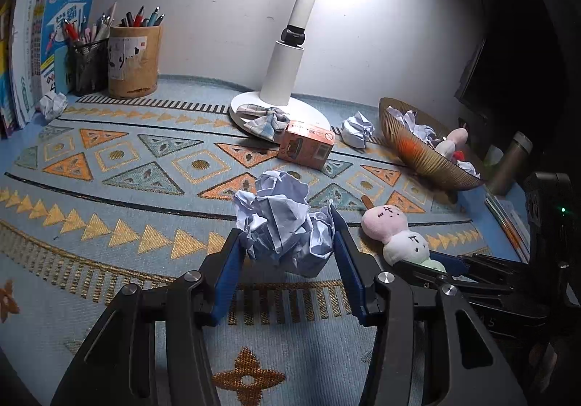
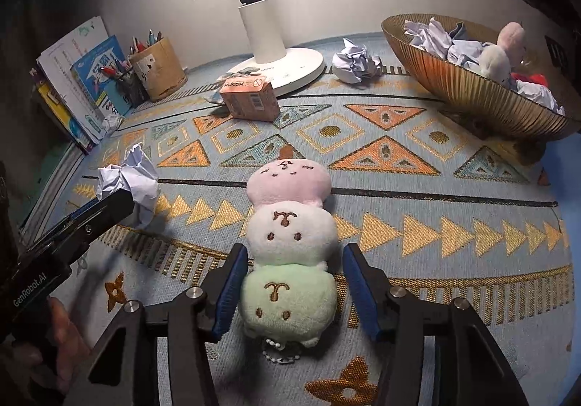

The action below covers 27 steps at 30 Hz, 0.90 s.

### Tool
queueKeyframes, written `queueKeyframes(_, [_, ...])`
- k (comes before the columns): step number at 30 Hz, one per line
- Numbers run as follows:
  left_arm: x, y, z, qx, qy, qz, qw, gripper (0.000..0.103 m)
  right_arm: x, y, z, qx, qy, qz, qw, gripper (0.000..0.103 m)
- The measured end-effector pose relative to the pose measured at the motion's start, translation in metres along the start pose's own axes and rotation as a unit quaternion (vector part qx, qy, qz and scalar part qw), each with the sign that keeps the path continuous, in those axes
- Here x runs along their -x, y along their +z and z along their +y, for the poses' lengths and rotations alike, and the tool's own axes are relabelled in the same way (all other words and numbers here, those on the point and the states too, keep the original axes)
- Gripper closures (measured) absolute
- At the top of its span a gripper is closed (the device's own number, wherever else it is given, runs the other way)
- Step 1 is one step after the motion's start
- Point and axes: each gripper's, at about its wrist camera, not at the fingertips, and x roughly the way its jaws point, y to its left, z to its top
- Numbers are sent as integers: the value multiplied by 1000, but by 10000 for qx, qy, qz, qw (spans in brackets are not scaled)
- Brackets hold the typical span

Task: Organize objects
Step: 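Carry the paper ball and dango plush over the amber bowl and open both tools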

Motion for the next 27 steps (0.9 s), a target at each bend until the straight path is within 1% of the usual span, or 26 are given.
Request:
queueKeyframes(1, [0, 0, -2, -47, 48, 10, 10000, 55, 1, -1, 4, 101, -96, -45, 9999, 60])
queueKeyframes(2, [-1, -1, -4, -111, 78, 12, 9999, 55, 4, -2, 6, 162, -61, -86, 9998, 60])
queueKeyframes(4, [-1, 0, -11, -243, 158, 33, 9996, 55, 11, -5, 4, 113, 151, -137, 9997, 60])
queueKeyframes(5, [-1, 0, -15, -309, 179, 39, 9994, 55, 17, -6, 0, 65, 190, -185, 9996, 60])
queueKeyframes(7, [2, 6, -25, -338, 15, 23, 9994, 55, 30, -5, -10, -9, 145, -294, 9995, 60])
queueKeyframes(9, [5, 20, -39, -337, -215, -48, 9992, 55, 46, 2, -27, -159, 89, -416, 9990, 60])
queueKeyframes(11, [7, 42, -58, -440, -426, -163, 9980, 55, 66, 14, -45, -315, 55, -611, 9976, 60])
queueKeyframes(14, [2, 79, -96, -766, -576, -365, 9947, 55, 99, 38, -75, -495, -103, -1021, 9935, 60])
queueKeyframes(16, [-9, 101, -119, -906, -674, -447, 9926, 55, 119, 56, -96, -620, -409, -1312, 9886, 60])
queueKeyframes(19, [-39, 123, -149, -1055, -822, -393, 9902, 55, 135, 81, -134, -947, -760, -1582, 9799, 60])
queueKeyframes(23, [-80, 139, -180, -1184, -906, -296, 9884, 55, 135, 108, -185, -1417, -923, -1665, 9714, 60])
queueKeyframes(27, [-112, 147, -195, -1158, -986, -189, 9882, 55, 123, 128, -219, -1672, -984, -1611, 9677, 60])
